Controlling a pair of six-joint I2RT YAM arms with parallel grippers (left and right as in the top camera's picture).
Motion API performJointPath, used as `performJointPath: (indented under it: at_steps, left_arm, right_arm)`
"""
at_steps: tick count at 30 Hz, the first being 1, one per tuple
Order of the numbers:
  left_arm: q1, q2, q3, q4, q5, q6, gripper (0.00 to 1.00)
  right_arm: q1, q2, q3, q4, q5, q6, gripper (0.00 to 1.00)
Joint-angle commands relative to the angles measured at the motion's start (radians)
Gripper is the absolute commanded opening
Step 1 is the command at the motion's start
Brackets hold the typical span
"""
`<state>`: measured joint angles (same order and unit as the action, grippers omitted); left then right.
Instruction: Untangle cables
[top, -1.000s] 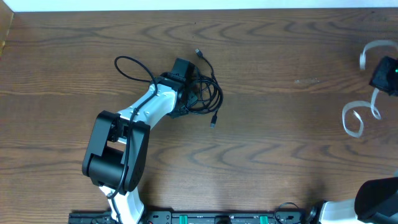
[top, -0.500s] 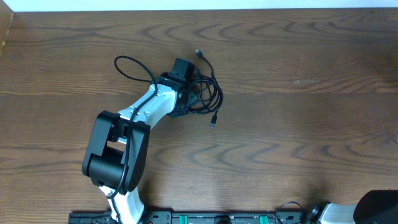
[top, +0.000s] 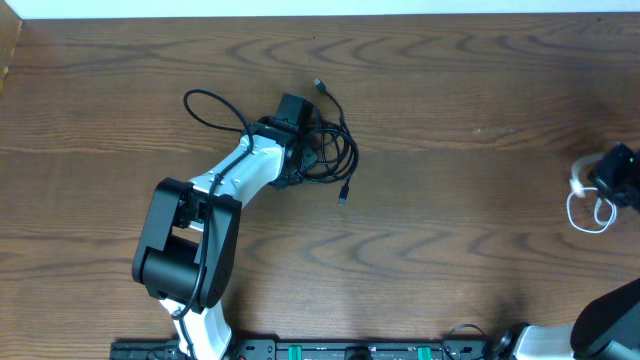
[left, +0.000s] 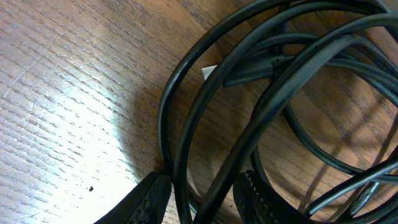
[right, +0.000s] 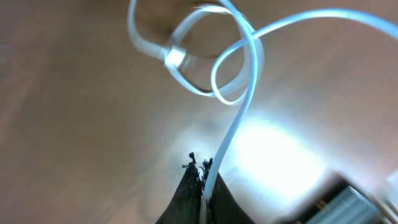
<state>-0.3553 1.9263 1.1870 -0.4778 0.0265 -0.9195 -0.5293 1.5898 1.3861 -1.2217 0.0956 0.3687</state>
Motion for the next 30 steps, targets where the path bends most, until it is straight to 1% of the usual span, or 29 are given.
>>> performJointPath:
  at_steps: [1,2,3,4,5,7,9,10,11,19,24,30]
  left_arm:
    - [0.000,0.008,-0.005,-0.003,-0.016,0.002,0.41]
    - [0.000,0.008,-0.005,-0.003,-0.016,0.002,0.41]
    - [0.000,0.008,-0.005,-0.003,-0.016,0.002,0.41]
    - [0.000,0.008,-0.005,-0.003,-0.017,0.002,0.41]
    - [0.000,0.008,-0.005,-0.003,-0.018,0.002,0.41]
    - [0.000,0.008,-0.005,-0.003,-0.020,0.002,0.41]
    - [0.000,0.008,-0.005,-0.003,-0.020,0.002,0.41]
    - [0.000,0.008,-0.005,-0.003,-0.020,0.002,0.41]
    - [0.000,0.008,-0.005,-0.003,-0.020,0.002,0.41]
    - [0.000,0.008,-0.005,-0.003,-0.020,0.002,0.41]
    - [0.000,0.008,-0.005,-0.003,-0.019,0.002,0.41]
    - [0.000,0.008,-0.005,-0.003,-0.019,0.002,0.41]
  right_arm:
    - [-0.019,-0.008,0.001,-0.021,0.195,0.146,0.01]
    - [-0.021,-0.008,0.001,-0.020,0.193,0.147,0.06]
    - [-0.023,-0.008,0.001,-0.019,0.191,0.147,0.20]
    - [-0.023,-0.008,0.001,-0.016,0.190,0.147,0.41]
    - [-0.023,-0.008,0.001,-0.016,0.190,0.147,0.52]
    - [-0.023,-0.008,0.001,-0.014,0.190,0.147,0.70]
    - [-0.023,-0.008,0.001,-0.003,0.184,0.147,0.83]
    - [-0.023,-0.008,0.001,0.003,0.172,0.147,0.93]
    - [-0.023,-0.008,0.001,0.007,0.148,0.147,0.99]
    - [-0.023,-0.008,0.001,0.019,-0.095,0.174,0.99]
    - [-0.023,-0.007,-0.004,-0.050,-0.245,0.177,0.99]
    - [-0.023,-0.008,-0.067,-0.118,-0.526,0.189,0.99]
